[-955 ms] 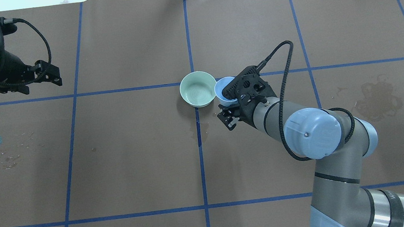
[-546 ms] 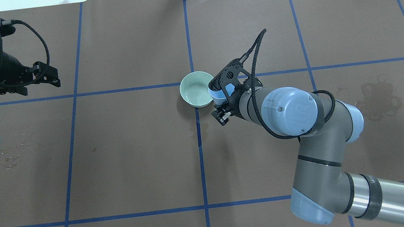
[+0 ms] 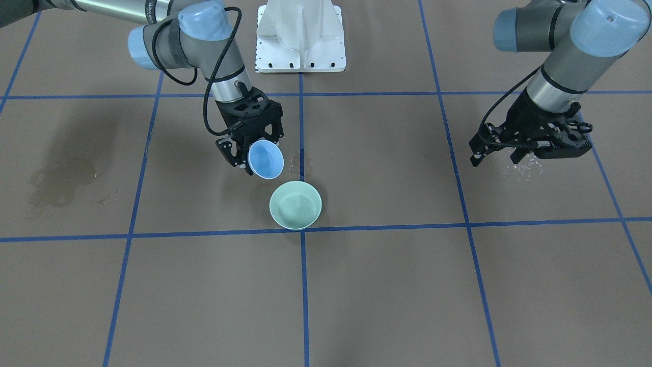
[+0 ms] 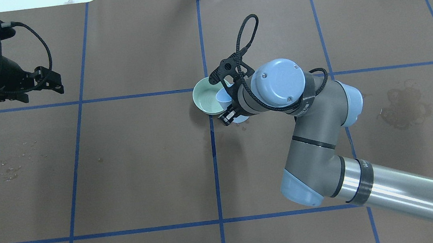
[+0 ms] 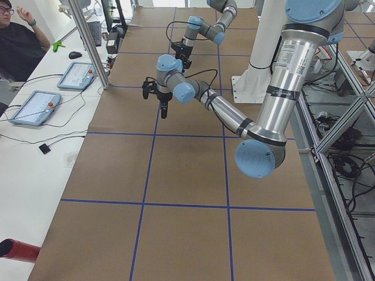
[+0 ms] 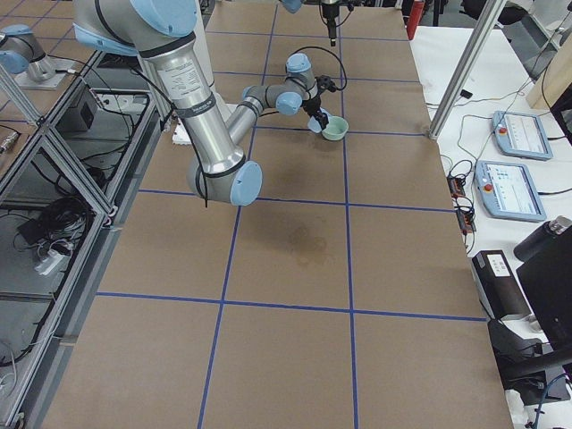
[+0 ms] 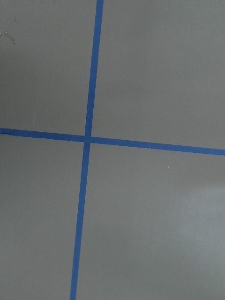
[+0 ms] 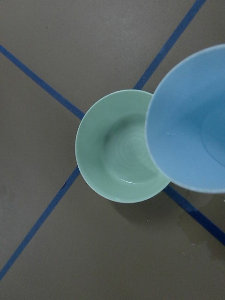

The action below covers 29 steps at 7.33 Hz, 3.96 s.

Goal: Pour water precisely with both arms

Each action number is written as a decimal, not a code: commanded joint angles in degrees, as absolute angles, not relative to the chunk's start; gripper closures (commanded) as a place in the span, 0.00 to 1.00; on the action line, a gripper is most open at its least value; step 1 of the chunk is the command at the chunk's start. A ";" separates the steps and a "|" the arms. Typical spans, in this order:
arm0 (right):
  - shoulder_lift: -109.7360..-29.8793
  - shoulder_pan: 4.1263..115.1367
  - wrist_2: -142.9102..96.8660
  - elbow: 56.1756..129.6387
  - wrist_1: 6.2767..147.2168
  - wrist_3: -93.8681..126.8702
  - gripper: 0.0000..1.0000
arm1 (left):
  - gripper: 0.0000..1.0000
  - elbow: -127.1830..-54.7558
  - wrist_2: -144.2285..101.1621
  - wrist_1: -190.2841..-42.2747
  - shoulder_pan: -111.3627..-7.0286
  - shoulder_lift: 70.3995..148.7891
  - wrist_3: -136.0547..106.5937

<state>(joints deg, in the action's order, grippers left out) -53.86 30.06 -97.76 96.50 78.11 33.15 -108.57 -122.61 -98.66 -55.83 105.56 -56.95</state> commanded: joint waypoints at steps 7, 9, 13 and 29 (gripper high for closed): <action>-44.92 32.70 -107.57 87.99 94.99 28.13 1.00 | 0.00 -108.54 -122.52 -98.70 -55.90 105.29 -56.95; -38.69 32.70 -107.49 83.86 103.07 23.49 1.00 | 0.00 -108.63 -122.43 -98.70 -55.90 105.03 -56.95; -34.92 32.69 -107.05 80.00 109.22 20.23 1.00 | 0.00 -108.89 -122.43 -98.70 -55.99 104.77 -56.95; -22.06 32.35 -101.95 65.83 126.13 17.84 1.00 | 0.00 -110.13 -122.43 -98.70 -56.16 103.98 -57.04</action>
<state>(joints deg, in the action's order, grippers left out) -22.62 32.54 -101.83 65.68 126.62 17.84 -110.16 -122.43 -98.70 -56.16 104.04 -57.04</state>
